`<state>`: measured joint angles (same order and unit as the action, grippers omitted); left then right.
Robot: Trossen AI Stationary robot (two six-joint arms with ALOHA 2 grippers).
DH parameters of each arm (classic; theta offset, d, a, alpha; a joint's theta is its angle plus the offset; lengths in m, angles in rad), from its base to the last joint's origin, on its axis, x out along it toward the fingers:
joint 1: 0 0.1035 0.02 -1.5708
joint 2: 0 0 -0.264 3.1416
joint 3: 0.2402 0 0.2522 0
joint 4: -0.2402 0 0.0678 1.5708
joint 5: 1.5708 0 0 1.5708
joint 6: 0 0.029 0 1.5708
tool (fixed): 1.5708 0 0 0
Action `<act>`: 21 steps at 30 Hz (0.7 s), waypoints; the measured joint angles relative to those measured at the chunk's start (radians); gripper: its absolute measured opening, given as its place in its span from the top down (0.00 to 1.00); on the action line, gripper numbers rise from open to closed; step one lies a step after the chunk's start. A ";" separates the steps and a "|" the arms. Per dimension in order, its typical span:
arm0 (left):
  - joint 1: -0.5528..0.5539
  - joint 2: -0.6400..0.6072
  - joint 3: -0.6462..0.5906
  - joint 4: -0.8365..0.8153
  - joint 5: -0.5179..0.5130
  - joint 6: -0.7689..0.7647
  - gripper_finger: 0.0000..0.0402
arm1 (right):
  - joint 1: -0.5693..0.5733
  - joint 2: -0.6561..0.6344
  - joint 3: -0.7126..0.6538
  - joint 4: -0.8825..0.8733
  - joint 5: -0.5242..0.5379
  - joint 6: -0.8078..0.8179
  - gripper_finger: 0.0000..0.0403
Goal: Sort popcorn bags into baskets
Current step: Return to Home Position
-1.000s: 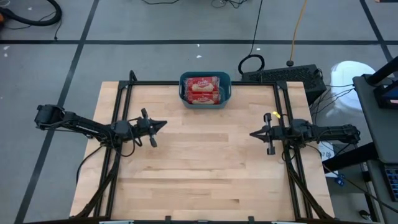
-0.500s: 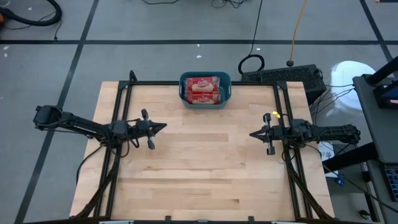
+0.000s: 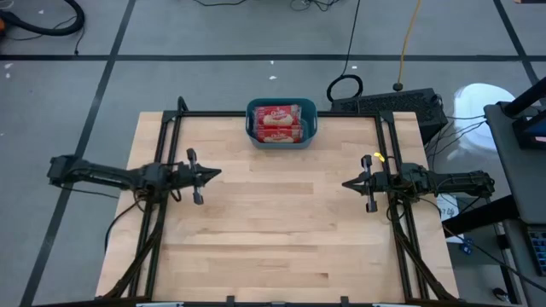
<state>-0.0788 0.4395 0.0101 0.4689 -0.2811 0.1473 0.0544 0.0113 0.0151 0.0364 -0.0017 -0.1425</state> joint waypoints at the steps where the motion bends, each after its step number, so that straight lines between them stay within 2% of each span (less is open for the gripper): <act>1: 0.000 -0.026 0.000 -0.022 0.019 0.008 0.98 | 0.000 0.000 0.000 0.000 0.000 0.000 1.00; 12: 0.031 -0.284 0.000 -0.263 0.109 0.020 0.98 | 0.000 0.000 0.000 0.001 0.000 0.000 1.00; 15: 0.053 -0.339 0.000 -0.308 0.158 0.019 0.99 | 0.000 0.000 0.000 0.001 0.000 0.000 1.00; 21: 0.113 -0.424 0.000 -0.433 0.186 0.010 0.98 | 0.000 0.000 0.000 0.001 0.000 0.000 1.00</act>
<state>0.0342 0.0155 0.0101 0.0364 -0.0947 0.1574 0.0544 0.0113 0.0147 0.0372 -0.0017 -0.1425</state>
